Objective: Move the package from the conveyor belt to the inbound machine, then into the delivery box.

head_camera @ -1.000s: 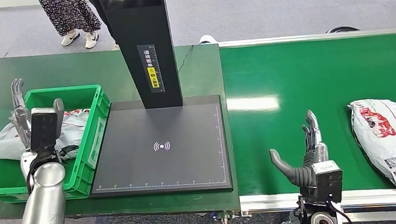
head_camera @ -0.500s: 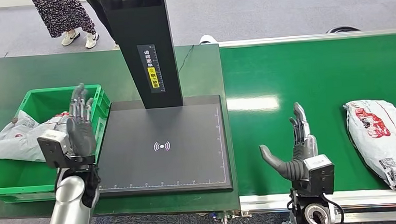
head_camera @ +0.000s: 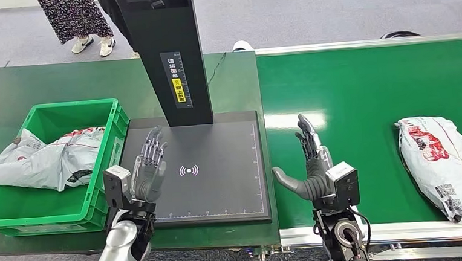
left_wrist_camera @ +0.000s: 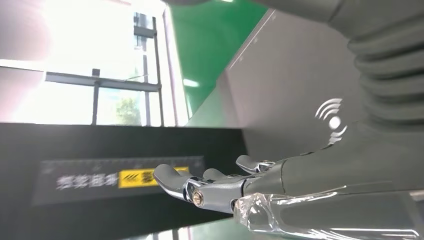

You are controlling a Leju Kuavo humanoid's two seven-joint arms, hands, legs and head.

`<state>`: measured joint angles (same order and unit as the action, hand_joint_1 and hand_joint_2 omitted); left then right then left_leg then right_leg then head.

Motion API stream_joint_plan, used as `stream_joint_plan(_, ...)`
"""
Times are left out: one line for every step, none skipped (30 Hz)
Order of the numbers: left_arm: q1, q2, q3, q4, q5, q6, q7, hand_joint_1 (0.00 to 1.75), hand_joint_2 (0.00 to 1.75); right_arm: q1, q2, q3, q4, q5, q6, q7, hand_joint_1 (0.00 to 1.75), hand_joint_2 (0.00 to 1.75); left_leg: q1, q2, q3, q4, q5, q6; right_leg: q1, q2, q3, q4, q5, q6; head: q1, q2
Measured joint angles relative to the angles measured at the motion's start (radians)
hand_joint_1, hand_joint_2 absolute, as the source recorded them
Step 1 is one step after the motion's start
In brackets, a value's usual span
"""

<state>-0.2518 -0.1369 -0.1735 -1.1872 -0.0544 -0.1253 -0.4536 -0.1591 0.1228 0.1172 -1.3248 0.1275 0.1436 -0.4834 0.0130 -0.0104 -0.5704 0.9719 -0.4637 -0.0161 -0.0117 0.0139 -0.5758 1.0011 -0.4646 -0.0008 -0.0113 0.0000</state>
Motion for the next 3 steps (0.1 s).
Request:
stream_joint_plan(0.003,-0.002,-0.005,0.007,0.004,0.0,0.0,0.0,1.75,-0.005,0.0,0.005,0.01,-0.006,0.005,0.0,0.0,1.75,0.0,0.0,0.0,0.0,0.0,0.0,0.0,0.0,0.0,0.0,0.0,0.0,0.0,0.0)
stream_joint_plan(0.006,-0.005,-0.01,0.014,0.009,-0.001,0.0,0.0,1.75,-0.01,0.0,0.01,0.02,-0.014,0.01,0.0,0.0,1.75,0.0,0.0,0.0,0.0,0.0,0.0,0.0,0.0,0.0,0.0,0.0,0.0,0.0,0.0)
stream_joint_plan(0.008,-0.006,-0.013,0.018,0.012,-0.001,-0.001,0.0,1.75,-0.012,0.0,0.012,0.025,-0.018,0.012,0.0,0.0,1.75,0.0,0.0,0.0,0.0,0.0,0.0,0.0,0.0,0.0,0.0,0.0,0.0,0.0,0.0)
